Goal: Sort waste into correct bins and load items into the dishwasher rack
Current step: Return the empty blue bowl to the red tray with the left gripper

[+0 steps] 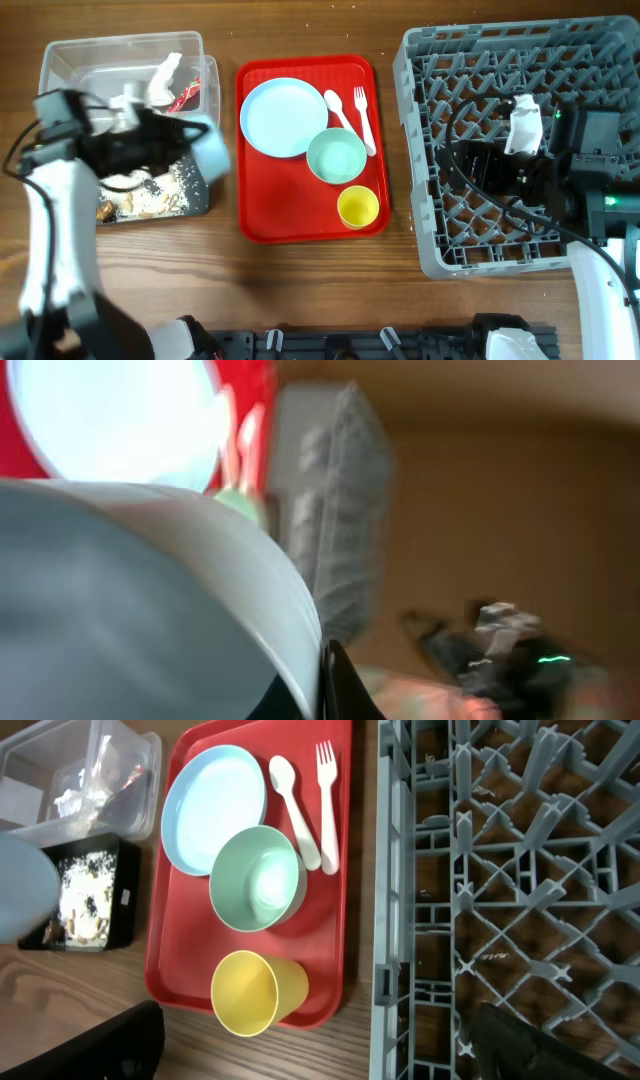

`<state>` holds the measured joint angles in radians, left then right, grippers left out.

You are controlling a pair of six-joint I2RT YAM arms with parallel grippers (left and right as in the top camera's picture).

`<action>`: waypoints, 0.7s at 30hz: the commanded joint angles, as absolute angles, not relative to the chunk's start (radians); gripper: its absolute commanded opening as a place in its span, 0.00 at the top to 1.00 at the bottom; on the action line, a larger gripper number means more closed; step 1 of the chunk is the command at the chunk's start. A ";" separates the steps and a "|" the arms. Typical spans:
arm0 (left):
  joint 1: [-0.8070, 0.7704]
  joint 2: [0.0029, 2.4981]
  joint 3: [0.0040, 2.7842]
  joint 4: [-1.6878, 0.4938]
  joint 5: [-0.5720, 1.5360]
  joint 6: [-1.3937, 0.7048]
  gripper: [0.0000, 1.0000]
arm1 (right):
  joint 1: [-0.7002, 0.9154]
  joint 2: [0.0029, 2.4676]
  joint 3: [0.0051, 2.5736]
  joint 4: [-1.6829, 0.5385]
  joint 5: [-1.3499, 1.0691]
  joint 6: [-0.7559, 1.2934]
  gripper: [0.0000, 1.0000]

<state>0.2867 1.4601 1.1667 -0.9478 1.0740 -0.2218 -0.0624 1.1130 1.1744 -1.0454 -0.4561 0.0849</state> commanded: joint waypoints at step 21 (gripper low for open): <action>-0.671 1.740 1.109 -0.789 -0.020 -0.573 0.67 | -0.063 1.117 1.184 -1.061 -0.445 0.078 0.00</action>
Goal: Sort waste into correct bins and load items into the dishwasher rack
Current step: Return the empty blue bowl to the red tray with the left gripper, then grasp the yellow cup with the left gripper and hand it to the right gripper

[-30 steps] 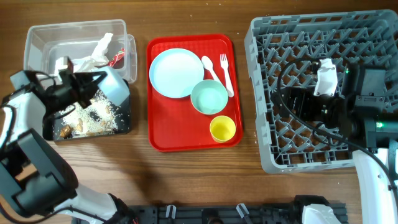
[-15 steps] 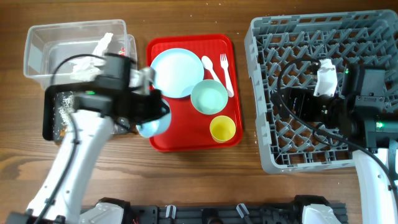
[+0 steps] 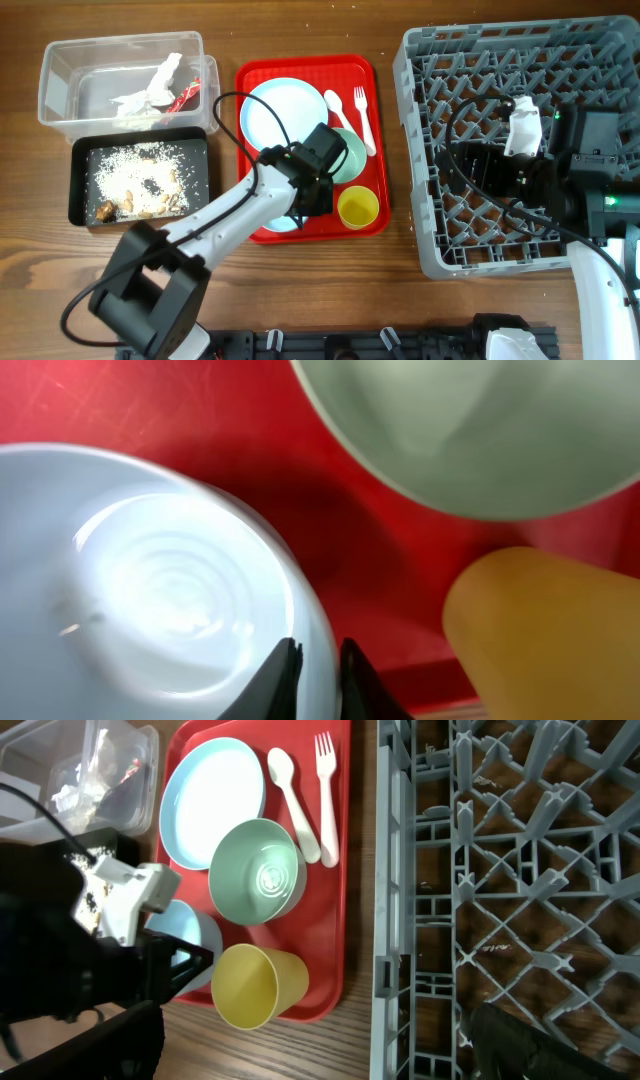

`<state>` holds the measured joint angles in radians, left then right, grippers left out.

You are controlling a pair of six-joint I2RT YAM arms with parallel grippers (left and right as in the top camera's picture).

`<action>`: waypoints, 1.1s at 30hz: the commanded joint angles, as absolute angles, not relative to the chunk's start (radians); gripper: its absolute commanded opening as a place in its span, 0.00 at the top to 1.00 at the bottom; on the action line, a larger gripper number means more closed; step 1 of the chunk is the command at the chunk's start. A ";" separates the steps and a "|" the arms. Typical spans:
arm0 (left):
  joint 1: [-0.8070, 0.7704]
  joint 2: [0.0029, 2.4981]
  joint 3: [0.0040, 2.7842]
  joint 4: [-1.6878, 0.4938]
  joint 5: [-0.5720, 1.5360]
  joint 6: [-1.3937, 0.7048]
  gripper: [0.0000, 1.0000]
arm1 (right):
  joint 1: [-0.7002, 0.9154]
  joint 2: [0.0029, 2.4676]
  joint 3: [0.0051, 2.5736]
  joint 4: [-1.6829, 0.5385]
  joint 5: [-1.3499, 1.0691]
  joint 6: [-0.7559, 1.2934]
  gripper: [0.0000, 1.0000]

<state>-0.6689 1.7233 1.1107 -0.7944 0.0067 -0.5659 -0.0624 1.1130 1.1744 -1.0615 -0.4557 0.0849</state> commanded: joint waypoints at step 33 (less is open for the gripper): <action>-0.756 1.746 1.186 -0.698 0.152 -0.409 0.96 | -0.063 1.175 1.184 -1.064 -0.484 0.079 0.00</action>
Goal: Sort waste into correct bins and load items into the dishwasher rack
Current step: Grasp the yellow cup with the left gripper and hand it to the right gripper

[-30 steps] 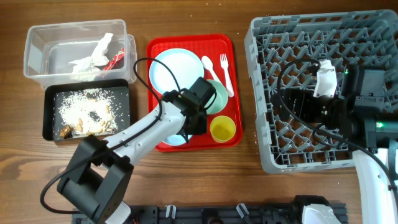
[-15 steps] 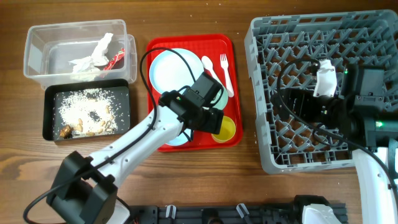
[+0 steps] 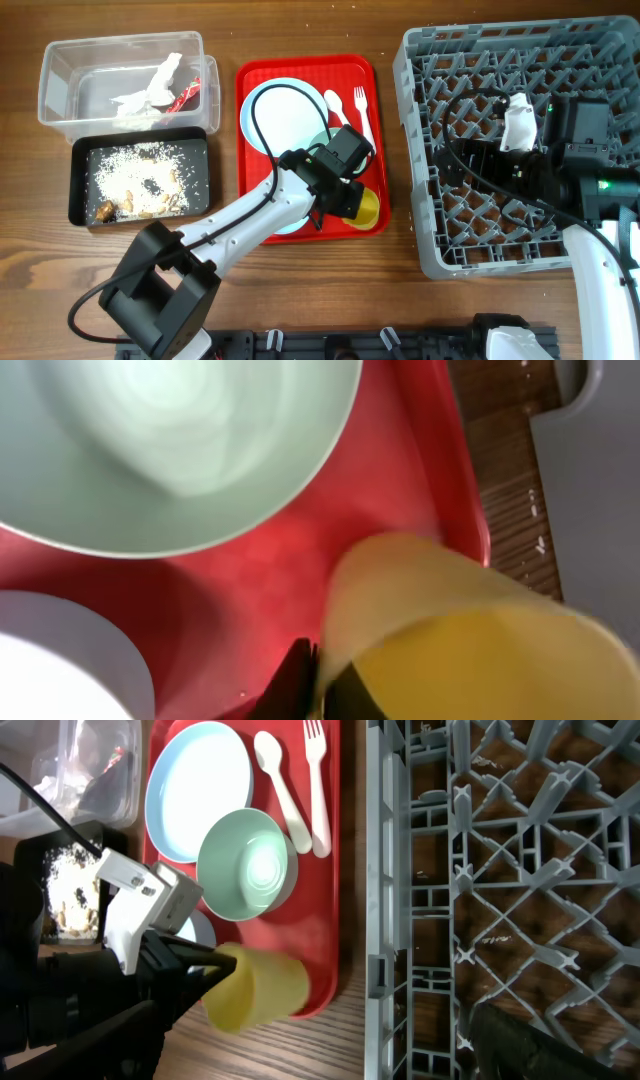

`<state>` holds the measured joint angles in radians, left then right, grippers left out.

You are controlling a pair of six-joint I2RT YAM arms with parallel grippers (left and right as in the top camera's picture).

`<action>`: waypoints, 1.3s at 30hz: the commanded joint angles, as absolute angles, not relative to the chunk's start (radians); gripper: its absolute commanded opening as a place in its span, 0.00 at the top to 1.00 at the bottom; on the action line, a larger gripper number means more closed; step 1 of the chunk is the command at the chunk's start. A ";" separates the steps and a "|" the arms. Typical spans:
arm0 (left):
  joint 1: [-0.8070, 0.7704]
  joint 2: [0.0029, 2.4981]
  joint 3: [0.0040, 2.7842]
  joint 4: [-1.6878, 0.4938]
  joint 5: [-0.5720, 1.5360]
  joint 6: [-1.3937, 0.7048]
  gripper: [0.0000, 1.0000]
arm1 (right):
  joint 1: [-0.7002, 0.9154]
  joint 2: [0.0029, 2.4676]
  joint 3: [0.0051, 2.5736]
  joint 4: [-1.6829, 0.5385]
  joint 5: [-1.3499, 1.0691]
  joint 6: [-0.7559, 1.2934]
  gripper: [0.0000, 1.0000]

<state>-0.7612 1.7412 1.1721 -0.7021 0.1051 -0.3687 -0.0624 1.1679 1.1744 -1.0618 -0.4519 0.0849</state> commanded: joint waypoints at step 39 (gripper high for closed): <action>-0.287 1.453 1.231 -0.694 1.439 -0.457 0.96 | 0.289 1.190 1.092 -0.486 -1.209 0.109 0.37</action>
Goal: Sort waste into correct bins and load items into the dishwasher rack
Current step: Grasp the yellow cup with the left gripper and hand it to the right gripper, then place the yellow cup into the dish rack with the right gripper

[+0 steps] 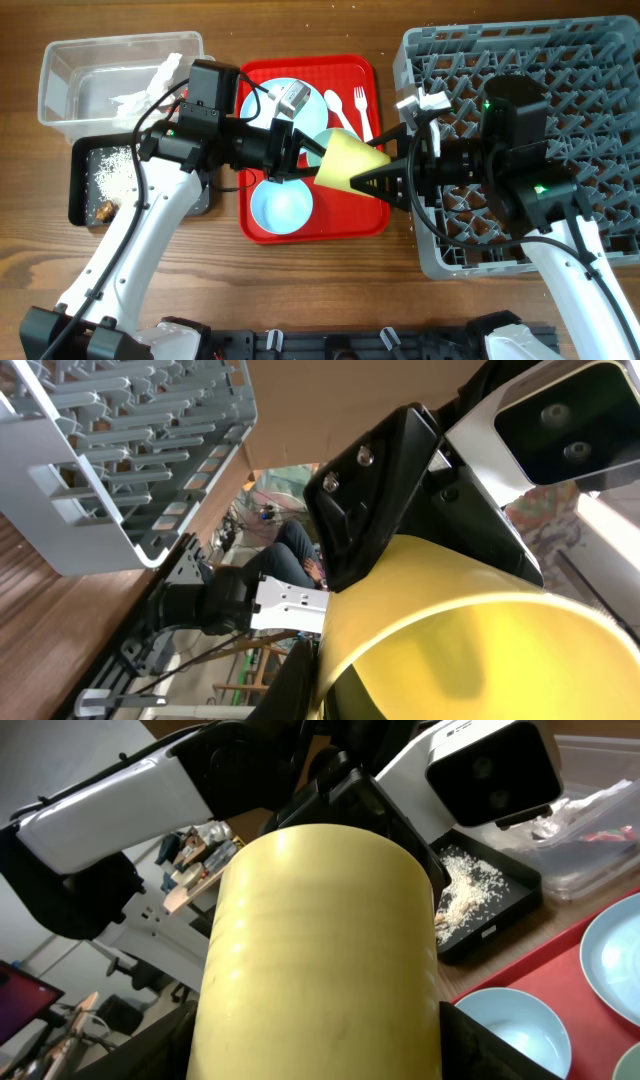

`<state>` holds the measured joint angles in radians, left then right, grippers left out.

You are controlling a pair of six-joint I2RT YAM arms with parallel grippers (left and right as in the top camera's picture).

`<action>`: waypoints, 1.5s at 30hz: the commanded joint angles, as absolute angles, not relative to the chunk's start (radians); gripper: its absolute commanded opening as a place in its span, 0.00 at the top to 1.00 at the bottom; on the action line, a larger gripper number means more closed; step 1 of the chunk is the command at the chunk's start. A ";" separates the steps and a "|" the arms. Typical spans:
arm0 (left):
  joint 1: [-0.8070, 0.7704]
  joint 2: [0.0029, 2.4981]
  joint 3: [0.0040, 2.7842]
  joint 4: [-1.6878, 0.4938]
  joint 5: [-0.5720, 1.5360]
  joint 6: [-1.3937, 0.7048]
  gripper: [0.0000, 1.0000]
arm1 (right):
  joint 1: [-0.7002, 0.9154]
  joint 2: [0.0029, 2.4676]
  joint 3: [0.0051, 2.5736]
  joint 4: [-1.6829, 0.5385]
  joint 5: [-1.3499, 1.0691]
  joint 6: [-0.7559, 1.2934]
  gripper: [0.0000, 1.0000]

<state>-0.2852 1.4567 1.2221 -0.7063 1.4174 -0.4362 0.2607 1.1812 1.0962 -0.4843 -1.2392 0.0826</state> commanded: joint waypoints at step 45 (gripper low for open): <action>-0.358 1.453 1.230 -0.900 0.241 -0.449 0.28 | 0.245 1.390 1.168 -1.460 0.065 0.593 0.66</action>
<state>-0.3538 1.4574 1.2221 -0.8982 0.2581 -0.4614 0.2565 1.3621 1.1790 -1.4712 0.0750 0.5762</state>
